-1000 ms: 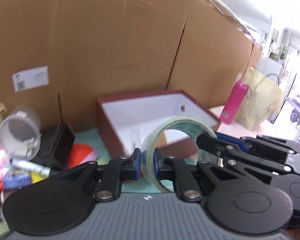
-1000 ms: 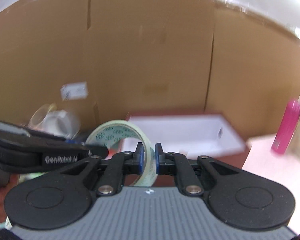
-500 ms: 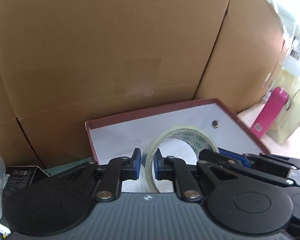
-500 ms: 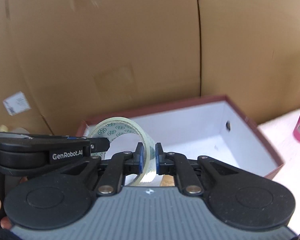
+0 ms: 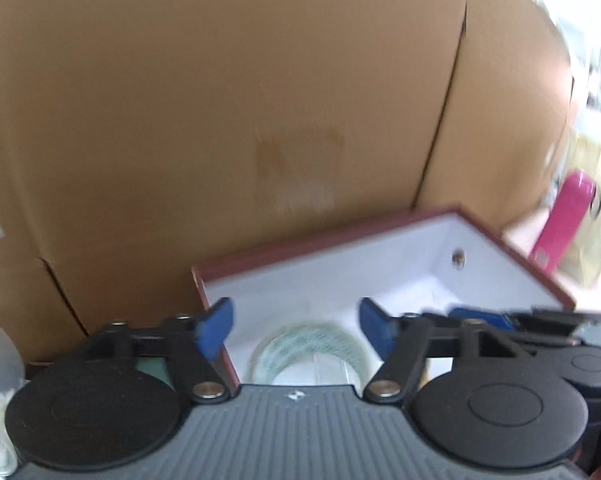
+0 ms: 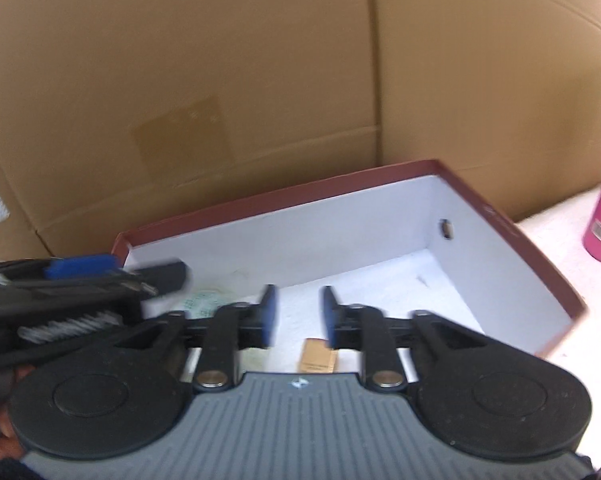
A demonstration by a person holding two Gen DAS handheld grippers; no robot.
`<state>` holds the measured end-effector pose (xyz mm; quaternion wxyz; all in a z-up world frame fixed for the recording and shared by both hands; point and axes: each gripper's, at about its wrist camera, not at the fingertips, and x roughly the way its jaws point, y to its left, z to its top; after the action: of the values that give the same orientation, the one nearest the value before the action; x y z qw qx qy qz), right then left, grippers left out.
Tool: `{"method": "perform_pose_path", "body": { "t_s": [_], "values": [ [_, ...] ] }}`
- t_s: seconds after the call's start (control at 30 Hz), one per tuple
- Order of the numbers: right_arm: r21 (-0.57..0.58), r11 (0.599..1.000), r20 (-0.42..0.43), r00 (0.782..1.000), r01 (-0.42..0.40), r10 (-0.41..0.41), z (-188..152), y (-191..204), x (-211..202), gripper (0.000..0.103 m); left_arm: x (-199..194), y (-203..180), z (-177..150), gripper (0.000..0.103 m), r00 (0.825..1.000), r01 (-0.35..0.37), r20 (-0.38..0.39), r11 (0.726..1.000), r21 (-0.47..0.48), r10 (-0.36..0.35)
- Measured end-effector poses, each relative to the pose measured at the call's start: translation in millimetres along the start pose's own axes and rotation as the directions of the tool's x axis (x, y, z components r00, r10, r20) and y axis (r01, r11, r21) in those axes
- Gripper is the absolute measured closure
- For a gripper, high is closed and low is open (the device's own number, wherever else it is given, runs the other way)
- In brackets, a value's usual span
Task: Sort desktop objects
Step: 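Open both tools to drop the tape roll into maroon box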
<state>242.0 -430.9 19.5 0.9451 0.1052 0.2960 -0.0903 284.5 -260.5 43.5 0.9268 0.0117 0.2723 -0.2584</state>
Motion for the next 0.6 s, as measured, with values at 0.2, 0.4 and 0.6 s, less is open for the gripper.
{"method": "perform_pose_path", "body": {
  "t_s": [0.2, 0.4, 0.6],
  "values": [
    [0.06, 0.998, 0.039, 0.999, 0.006, -0.008, -5, -14, -21, 0.014, -36, -10, 3, 0.005, 0.996, 0.032, 0.086, 0.999, 0.025, -0.034],
    [-0.037, 0.999, 0.118, 0.993, -0.011, 0.015, -17, -9, -50, 0.002, -70, -30, -9, 0.001, 0.983, -0.009, 0.181, 0.99, 0.14, -0.016],
    [-0.06, 0.998, 0.136, 0.99, -0.022, 0.03, -24, -3, -73, 0.001, -88, -46, -12, 0.001, 0.985, 0.008, 0.167, 0.99, 0.143, -0.032]
  ]
}}
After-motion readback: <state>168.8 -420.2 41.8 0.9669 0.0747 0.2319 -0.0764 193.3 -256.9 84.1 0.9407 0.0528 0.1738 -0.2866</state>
